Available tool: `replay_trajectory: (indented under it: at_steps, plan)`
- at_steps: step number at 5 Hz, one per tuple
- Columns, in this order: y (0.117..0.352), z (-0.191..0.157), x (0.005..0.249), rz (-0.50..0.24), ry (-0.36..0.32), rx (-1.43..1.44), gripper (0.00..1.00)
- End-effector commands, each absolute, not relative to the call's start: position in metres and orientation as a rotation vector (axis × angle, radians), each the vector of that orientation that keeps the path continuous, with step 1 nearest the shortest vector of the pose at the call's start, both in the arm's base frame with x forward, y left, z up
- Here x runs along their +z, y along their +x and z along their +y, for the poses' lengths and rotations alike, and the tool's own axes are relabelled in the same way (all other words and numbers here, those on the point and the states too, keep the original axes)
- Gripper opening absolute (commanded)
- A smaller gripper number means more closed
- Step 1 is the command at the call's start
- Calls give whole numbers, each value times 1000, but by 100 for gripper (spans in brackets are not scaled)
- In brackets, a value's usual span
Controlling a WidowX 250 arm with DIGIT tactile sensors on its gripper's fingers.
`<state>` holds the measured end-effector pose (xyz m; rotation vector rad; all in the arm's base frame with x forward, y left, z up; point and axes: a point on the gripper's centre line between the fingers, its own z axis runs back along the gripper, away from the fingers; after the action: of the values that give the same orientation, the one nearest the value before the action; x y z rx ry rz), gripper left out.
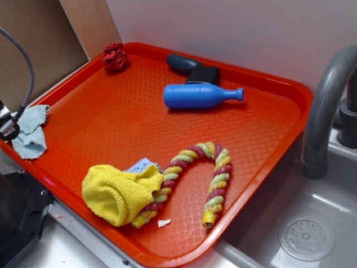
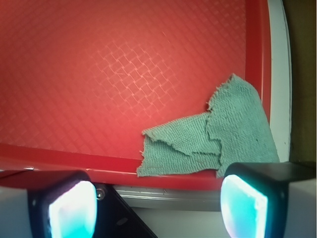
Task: Grab the blue cloth.
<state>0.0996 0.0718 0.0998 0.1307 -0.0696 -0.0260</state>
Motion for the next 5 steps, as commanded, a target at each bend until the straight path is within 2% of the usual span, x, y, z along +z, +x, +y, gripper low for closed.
replay_trajectory:
  at_steps: [1, 2, 3, 5]
  plan:
    - [98, 79, 111, -89, 145, -24, 100]
    - [98, 79, 111, -89, 145, -24, 100]
    - [118, 98, 88, -76, 207, -28, 100]
    - [128, 114, 42, 20, 239, -61, 100]
